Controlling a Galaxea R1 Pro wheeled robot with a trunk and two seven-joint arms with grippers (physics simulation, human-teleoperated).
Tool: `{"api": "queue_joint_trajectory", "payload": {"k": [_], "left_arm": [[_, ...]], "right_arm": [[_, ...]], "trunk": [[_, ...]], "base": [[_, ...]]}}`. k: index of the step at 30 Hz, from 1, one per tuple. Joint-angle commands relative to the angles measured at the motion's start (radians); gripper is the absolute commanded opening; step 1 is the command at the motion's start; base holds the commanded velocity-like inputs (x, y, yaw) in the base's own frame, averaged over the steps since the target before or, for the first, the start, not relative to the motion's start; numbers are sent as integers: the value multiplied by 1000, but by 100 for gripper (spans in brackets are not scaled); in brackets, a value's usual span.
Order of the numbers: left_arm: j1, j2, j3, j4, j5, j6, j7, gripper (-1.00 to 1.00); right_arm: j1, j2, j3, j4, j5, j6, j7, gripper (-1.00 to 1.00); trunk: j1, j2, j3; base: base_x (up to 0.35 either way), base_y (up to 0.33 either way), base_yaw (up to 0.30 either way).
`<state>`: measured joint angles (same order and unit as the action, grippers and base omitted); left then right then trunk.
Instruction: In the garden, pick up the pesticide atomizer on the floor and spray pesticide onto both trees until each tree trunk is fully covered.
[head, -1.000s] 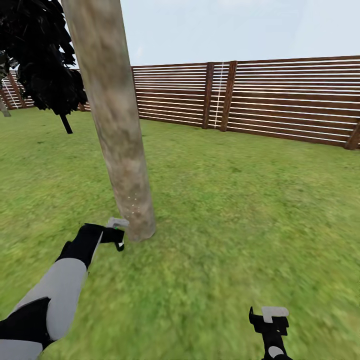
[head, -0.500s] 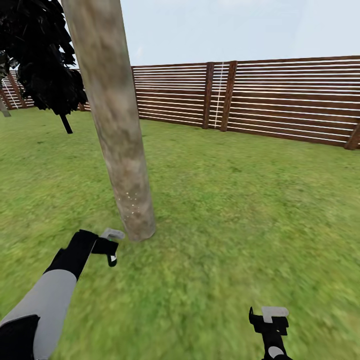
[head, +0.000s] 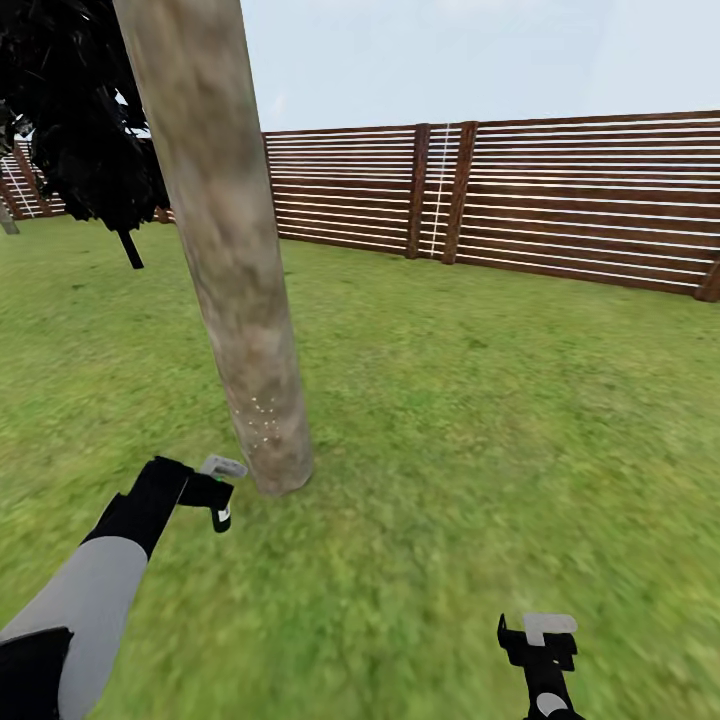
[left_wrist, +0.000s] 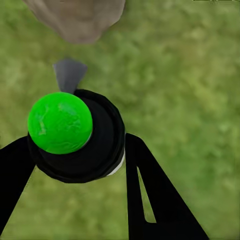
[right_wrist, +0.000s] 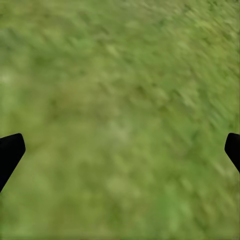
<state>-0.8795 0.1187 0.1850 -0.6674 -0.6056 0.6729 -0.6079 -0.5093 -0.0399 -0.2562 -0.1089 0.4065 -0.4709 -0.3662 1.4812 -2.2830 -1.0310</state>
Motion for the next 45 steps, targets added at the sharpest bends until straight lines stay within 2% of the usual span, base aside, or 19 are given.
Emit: {"api": "queue_joint_trajectory", "payload": {"k": [1,2,4,6,7,8,9,13,16,20,24,26,33,39,45], "left_arm": [[-3,5,0,-2,2,2,-3,-100],[-9,11,2,-3,1,4,-10,-100],[-32,59,2,-11,-2,10,-86,-100],[-90,83,-7,-19,-24,13,-152,-100],[-113,88,-19,-20,-50,14,-179,-100],[-130,90,-36,-22,-96,17,-219,-100],[-135,89,-40,-22,-114,19,-242,-100],[-182,80,-45,-39,-130,37,-287,-100],[-214,91,-44,-42,-132,62,-292,-100],[-194,92,-49,-33,-138,52,-290,-100],[-64,76,-44,-34,-131,44,-284,-100],[-48,74,-39,-37,-129,37,-283,-100],[-43,85,-34,-43,-129,37,-282,-100],[-42,79,-35,-59,-129,42,-282,-100],[-57,68,-37,-144,-127,49,-288,-100]], "right_arm": [[0,0,0,0,1,0,0,100],[0,0,0,0,1,0,0,100],[0,0,0,0,1,0,0,100],[0,0,0,0,2,0,0,100],[0,0,0,0,2,0,0,100],[0,0,0,0,3,0,0,100],[0,0,0,0,3,0,0,100],[0,0,0,0,3,0,0,100],[0,0,0,0,3,0,0,100],[0,0,0,0,3,0,1,100],[0,0,0,0,3,0,1,100],[0,0,0,0,3,0,1,100],[0,0,0,-1,2,0,-2,100],[0,0,0,0,2,0,-2,100],[0,0,0,0,2,0,-2,100]], "trunk": [[0,0,0],[0,0,0],[0,0,0],[0,0,0],[0,0,0],[0,0,0],[0,0,0],[0,0,0],[0,0,0],[0,0,0],[0,0,0],[0,0,0],[0,0,0],[0,0,0],[0,0,0]], "base": [[0,0,0],[0,0,0],[0,0,0],[0,0,0],[0,0,0],[0,0,0],[0,0,0],[0,0,0],[0,0,0],[0,0,0],[0,0,0],[0,0,0],[95,37,110],[286,218,8],[87,59,0]]}}
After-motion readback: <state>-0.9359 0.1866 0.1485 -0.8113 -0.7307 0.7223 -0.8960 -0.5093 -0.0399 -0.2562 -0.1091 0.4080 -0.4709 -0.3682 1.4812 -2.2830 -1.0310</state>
